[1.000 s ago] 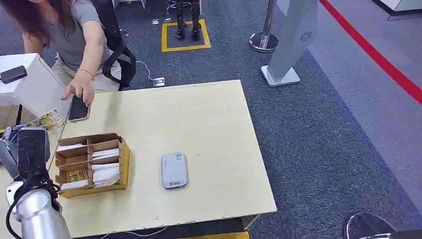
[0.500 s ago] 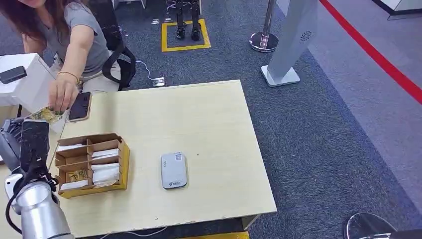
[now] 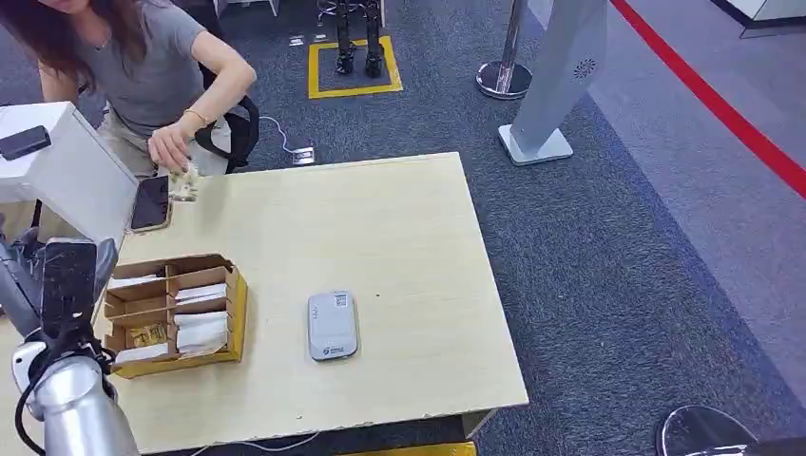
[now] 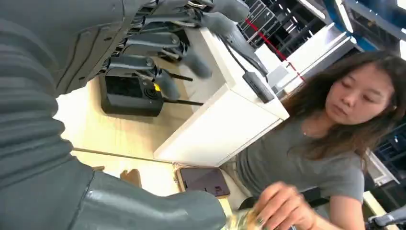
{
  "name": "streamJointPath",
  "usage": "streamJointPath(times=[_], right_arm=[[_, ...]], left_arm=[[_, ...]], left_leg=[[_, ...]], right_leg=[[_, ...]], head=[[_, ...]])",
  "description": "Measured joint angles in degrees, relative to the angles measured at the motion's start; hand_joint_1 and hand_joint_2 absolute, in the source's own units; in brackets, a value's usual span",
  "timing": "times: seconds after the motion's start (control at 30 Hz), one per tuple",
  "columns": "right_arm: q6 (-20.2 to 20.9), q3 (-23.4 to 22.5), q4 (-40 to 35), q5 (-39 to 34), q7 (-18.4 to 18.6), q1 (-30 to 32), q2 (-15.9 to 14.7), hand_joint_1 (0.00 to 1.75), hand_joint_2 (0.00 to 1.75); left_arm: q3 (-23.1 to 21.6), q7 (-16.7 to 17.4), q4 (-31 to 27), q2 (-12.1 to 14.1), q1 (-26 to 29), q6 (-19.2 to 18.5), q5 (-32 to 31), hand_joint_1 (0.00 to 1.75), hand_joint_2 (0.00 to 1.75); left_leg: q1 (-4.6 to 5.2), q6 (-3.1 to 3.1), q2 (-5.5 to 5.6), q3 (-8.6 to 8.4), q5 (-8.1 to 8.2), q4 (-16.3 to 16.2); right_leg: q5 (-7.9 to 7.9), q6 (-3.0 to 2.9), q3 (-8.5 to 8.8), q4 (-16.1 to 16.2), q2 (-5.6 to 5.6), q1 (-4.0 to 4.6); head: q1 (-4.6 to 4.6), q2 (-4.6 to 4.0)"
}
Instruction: Pass the card to the sensor for recognition and then transmit it.
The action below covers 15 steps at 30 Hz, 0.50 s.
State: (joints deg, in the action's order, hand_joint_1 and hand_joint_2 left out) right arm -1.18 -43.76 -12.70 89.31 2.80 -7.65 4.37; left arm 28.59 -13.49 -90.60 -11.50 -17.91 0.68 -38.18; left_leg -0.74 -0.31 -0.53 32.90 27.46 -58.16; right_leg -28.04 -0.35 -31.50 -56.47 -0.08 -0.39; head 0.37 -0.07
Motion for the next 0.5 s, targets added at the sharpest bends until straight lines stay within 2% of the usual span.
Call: streamJointPath(times=[0.13,0.23,0.5], right_arm=[[-0.5,-0.1,0.0,-0.6,-0.2,0.6,0.0,0.0,0.0],[-0.9,-0.4,0.0,-1.4,-0.3,1.3,0.0,0.0,0.0],[-1.8,-2.5,0.0,-2.4,-0.1,3.2,0.0,0.0,0.0]], left_arm=[[0.0,-0.5,-3.4,-0.5,2.7,0.2,-0.2,0.0,1.75],[-0.2,-0.5,-5.8,-0.7,5.0,1.5,-3.7,0.0,1.75],[-0.9,2.6,-12.4,-0.3,11.7,8.5,-24.2,0.0,1.75]], left_leg=[[0.0,-0.01,0.0,0.0,0.01,0.0],[0.0,-0.01,0.0,0.0,0.02,0.0],[0.0,0.0,0.0,0.01,0.03,0.0]], right_leg=[[-0.01,-0.01,0.0,0.0,0.0,0.0],[-0.02,-0.01,0.0,0.0,0.0,0.0],[-0.03,0.0,0.0,0.0,0.0,0.0]], head=[[-0.02,0.0],[0.0,0.0],[0.0,0.0]])
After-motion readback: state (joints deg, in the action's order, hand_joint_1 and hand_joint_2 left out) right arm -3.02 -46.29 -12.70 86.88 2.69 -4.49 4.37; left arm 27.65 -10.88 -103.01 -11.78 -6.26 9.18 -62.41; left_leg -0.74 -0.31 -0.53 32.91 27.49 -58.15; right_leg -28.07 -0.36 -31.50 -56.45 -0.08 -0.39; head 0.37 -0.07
